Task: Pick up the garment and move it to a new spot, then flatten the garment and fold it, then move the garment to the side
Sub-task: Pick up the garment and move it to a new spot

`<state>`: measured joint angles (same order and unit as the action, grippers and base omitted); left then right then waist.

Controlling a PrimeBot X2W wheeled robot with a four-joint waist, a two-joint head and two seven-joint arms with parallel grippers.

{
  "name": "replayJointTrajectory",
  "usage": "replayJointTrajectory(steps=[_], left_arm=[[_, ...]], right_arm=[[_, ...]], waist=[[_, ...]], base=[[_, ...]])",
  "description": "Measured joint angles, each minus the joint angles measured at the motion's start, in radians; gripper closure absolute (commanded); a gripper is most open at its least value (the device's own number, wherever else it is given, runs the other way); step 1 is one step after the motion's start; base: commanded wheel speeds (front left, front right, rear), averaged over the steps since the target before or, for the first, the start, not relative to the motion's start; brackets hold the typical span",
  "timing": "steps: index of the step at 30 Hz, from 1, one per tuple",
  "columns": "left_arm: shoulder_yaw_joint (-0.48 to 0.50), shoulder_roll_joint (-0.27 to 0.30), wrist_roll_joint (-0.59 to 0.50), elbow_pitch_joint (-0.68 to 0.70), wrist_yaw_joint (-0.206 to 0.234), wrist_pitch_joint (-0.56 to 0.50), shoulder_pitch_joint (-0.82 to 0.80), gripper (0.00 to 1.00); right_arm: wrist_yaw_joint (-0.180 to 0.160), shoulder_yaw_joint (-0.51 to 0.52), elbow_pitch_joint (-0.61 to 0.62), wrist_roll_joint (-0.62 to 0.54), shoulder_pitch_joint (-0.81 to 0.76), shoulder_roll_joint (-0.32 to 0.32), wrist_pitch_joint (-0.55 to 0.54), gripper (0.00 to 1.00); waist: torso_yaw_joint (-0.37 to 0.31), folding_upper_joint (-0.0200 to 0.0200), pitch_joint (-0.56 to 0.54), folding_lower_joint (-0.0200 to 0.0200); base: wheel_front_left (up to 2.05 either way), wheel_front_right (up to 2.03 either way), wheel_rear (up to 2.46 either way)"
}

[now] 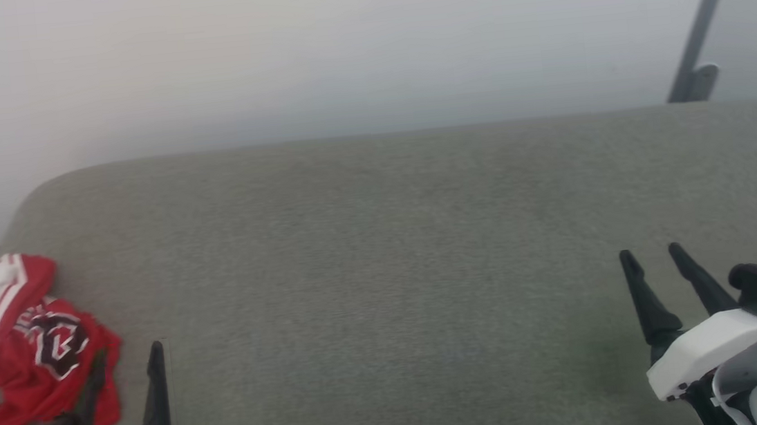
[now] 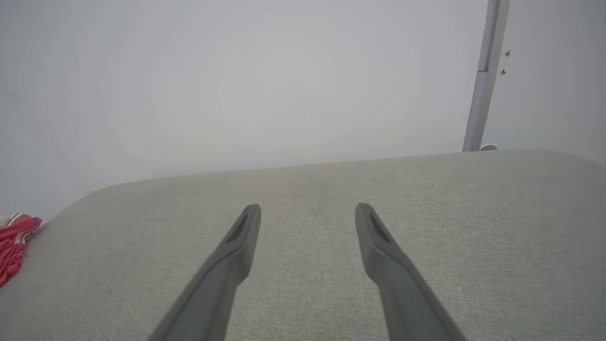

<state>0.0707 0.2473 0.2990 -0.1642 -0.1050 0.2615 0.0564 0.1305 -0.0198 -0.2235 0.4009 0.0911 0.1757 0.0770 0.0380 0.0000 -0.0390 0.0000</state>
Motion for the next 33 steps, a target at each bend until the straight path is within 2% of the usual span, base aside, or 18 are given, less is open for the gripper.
replayJointTrajectory(steps=[10, 17, 24, 28, 33], left_arm=[[0.042, 0.028, 0.027, -0.009, 0.017, -0.013, 0.002, 0.0], [0.074, 0.052, 0.05, 0.019, 0.037, -0.04, 0.029, 0.0], [0.093, 0.063, 0.062, 0.047, 0.048, -0.059, 0.048, 0.0], [0.1, 0.06, 0.073, 0.064, 0.058, -0.062, 0.067, 0.0], [0.108, 0.054, 0.09, 0.073, 0.07, -0.074, 0.068, 0.0]], right_arm=[[0.0, -0.082, -0.026, 0.016, 0.026, 0.007, -0.007, 0.0], [0.0, -0.138, -0.057, 0.032, 0.04, 0.0, 0.002, 0.0], [0.0, -0.17, -0.081, 0.048, 0.056, -0.009, 0.017, 0.0], [0.0, -0.179, -0.096, 0.049, 0.063, -0.01, 0.021, 0.0], [0.0, -0.186, -0.108, 0.052, 0.078, -0.006, 0.03, 0.0]], waist=[[0.137, 0.0, -0.033, 0.0], [0.254, 0.0, -0.062, 0.0], [0.34, 0.0, -0.082, 0.0], [0.376, 0.0, -0.085, 0.0], [0.386, 0.0, -0.076, 0.0]], base=[[0.0, 0.0, 0.0], [0.0, 0.0, 0.0], [0.0, 0.0, 0.0], [0.0, 0.0, 0.0], [0.0, 0.0, 0.0]])
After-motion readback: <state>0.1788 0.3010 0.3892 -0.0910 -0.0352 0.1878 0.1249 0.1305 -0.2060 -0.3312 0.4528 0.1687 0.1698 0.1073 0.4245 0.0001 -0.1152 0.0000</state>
